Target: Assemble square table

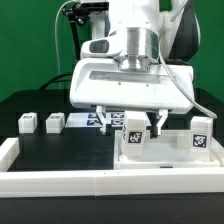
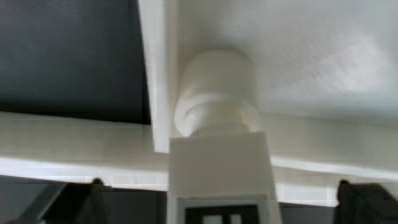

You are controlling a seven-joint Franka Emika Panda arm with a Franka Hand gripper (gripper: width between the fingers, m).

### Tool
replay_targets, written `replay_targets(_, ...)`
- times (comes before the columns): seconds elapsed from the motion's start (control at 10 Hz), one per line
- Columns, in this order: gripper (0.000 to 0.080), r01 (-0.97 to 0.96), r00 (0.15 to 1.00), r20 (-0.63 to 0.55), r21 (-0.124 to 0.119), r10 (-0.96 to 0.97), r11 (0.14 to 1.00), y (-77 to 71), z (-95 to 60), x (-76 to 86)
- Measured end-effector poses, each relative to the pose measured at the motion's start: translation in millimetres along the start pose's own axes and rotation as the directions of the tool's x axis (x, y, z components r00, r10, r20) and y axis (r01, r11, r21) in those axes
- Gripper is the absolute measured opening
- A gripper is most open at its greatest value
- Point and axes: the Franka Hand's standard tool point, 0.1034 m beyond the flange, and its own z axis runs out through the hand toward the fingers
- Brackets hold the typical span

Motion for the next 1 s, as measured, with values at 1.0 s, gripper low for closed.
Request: replay_targets(1.0,0.0649,-0.041,0.988,0.154,0.045,0.033,0.998,7.5,-22.1,20.3)
